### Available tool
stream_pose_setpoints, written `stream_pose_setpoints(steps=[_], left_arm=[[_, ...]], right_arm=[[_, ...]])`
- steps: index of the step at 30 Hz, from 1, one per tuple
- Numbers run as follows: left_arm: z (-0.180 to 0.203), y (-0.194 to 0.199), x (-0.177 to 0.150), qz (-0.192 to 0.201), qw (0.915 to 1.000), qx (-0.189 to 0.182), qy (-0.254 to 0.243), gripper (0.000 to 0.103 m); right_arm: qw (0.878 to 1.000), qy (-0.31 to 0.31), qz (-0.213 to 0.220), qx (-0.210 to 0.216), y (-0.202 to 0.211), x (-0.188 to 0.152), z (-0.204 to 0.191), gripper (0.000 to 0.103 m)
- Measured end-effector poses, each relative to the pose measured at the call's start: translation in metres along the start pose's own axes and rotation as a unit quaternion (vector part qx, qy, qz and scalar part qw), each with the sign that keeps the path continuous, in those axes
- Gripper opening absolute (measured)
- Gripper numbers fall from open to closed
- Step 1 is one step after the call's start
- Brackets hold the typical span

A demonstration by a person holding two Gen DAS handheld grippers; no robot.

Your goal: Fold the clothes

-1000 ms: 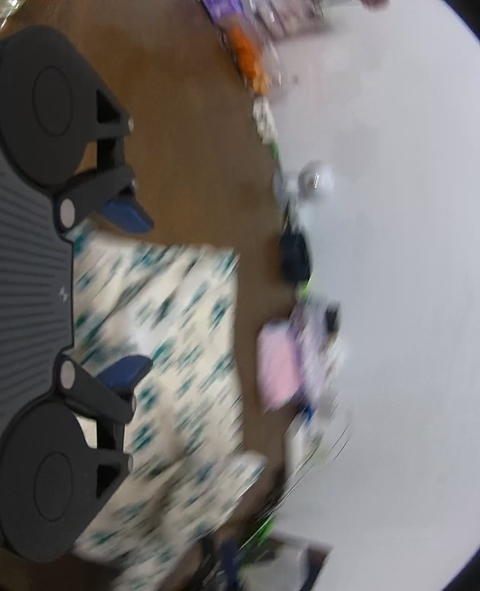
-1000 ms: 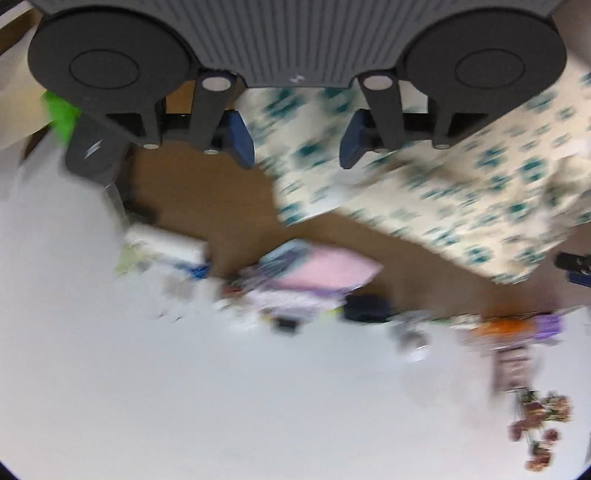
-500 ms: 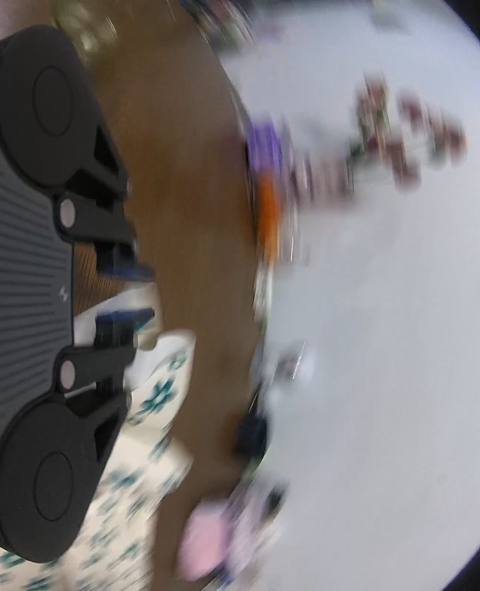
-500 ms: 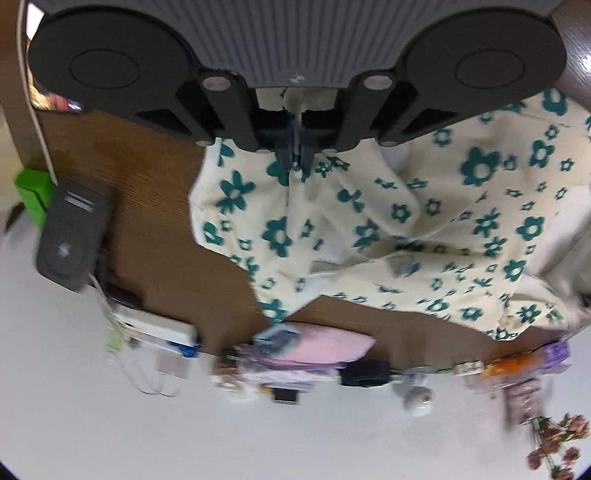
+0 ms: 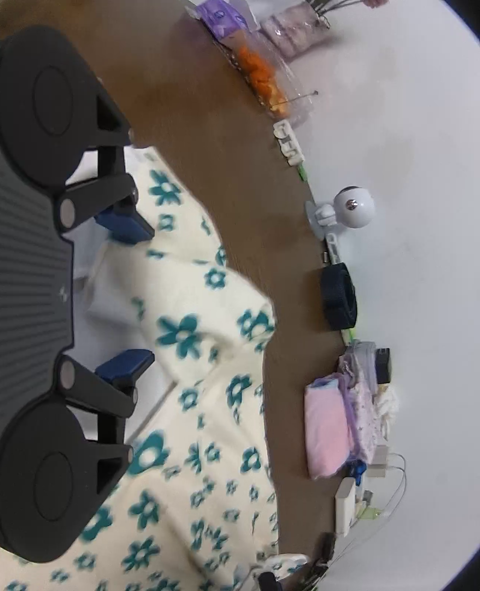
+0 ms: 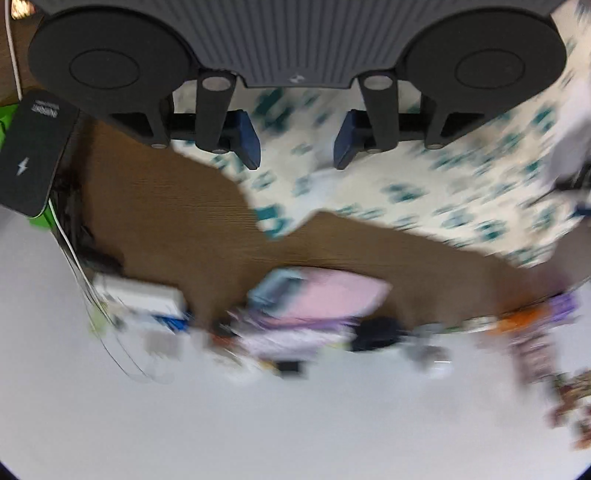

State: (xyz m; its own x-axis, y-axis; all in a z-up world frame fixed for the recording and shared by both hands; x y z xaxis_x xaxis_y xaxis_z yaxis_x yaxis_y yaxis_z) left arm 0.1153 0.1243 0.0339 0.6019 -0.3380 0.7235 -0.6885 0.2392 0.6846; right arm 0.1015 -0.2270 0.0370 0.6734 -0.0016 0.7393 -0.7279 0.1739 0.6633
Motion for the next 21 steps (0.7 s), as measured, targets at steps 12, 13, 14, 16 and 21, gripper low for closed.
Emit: stream_pose_setpoints(steps=[12,13,14,16,21], left_arm=[[-0.028,0.035,0.003,0.086,0.9935,0.056,0.048,0.044],[-0.017,0.037,0.004,0.083,0.9953,0.041,0.03,0.048],[-0.008,0.034,0.006,0.076,0.9966,0.027,0.017,0.049],[0.009,0.028,0.011,0.06,0.9982,-0.007,-0.002,0.049],[0.033,0.052,-0.003,0.058,0.9958,-0.047,-0.053,0.049]], right_arm=[[0.992,0.052,0.063,-0.092,0.019,-0.006,0.0,0.073],[0.993,0.055,0.07,-0.081,0.024,-0.008,-0.003,0.08],[0.994,0.058,0.068,-0.065,0.024,-0.009,-0.007,0.081],[0.996,0.069,0.044,-0.047,0.013,-0.011,-0.012,0.063],[0.991,0.06,0.022,-0.116,0.003,-0.017,0.0,0.008]])
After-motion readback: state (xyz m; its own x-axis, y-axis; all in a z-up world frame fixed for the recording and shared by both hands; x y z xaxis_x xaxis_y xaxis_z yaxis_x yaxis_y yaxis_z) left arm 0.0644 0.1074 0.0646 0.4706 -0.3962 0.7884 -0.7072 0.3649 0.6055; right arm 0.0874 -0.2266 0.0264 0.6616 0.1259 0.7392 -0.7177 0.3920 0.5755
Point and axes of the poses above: each gripper's, at about its wrist camera, not at the fingertips, and y roughly against the way its jaws point, z to its right, x to its top, the point moved 1 cm from there along -y, roughly the way its jaws point, and after that the axes turned 11 degrees about -x, right-handed, at the moved point
